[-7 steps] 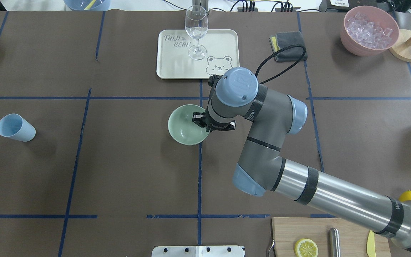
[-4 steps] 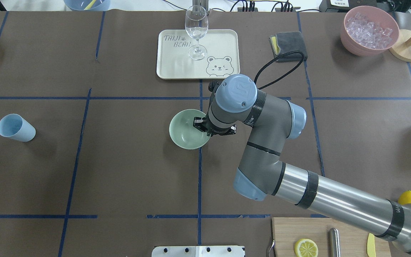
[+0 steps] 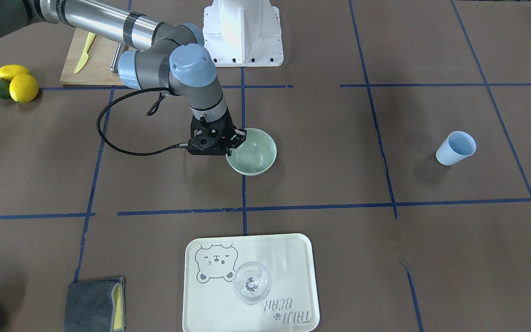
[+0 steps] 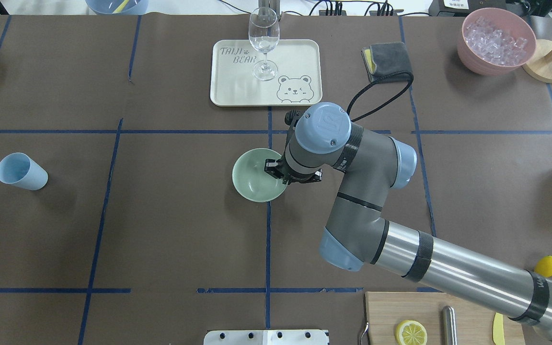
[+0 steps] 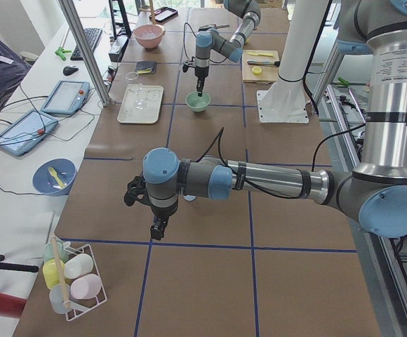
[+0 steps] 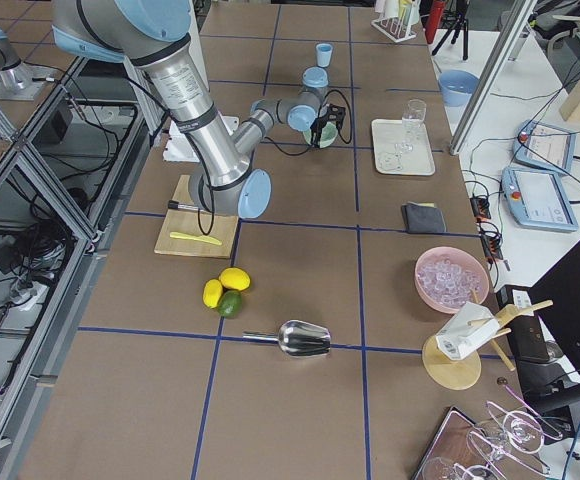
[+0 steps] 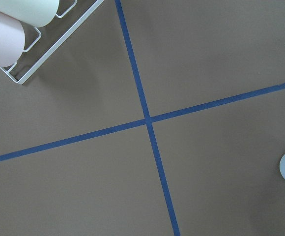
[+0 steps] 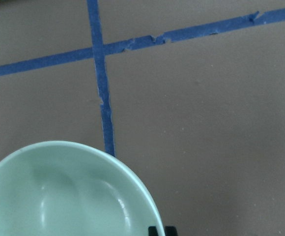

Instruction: Pour ice into bowl

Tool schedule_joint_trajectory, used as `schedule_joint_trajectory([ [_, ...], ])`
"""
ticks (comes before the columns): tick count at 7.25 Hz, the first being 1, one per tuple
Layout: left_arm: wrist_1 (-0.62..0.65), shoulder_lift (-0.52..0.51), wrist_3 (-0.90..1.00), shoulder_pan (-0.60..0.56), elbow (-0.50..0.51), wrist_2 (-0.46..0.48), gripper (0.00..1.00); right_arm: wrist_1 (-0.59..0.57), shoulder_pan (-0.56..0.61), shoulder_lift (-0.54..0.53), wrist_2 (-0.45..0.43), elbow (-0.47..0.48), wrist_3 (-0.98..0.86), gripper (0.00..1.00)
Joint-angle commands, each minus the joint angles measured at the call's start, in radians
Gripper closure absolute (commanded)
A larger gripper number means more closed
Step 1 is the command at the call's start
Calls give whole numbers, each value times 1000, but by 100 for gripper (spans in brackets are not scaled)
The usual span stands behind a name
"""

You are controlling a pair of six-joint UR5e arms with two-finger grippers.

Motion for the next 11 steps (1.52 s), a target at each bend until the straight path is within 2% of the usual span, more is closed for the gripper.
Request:
schedule_joint_trajectory([
  [1,1,1,0,0,0,0,0,3,1,-28,-58,24,-5,1],
  [3,2,-1,-2,0,0,0,0,-8,10,-42,-56,76,-21,0],
  [4,2,-1,-2,0,-3,0,0,-40,35,-40,-54,79,-76,0],
  [5,1,-2,9,0,-9,2,0,-107,74,-34,-44,88,-210,0],
  [6,-1,-11,6,2,-15,9,0,-224,148,-28,35,131,-257,0],
  [8,-64,-14,2,40,-37,23,0,-364,319,-53,162,219,-508,0],
  [10,-82,-106,-3,113,-26,22,0,-377,458,-133,261,262,-677,0],
  [11,-193,-151,-14,118,-15,20,0,-377,521,-176,298,268,-789,0],
])
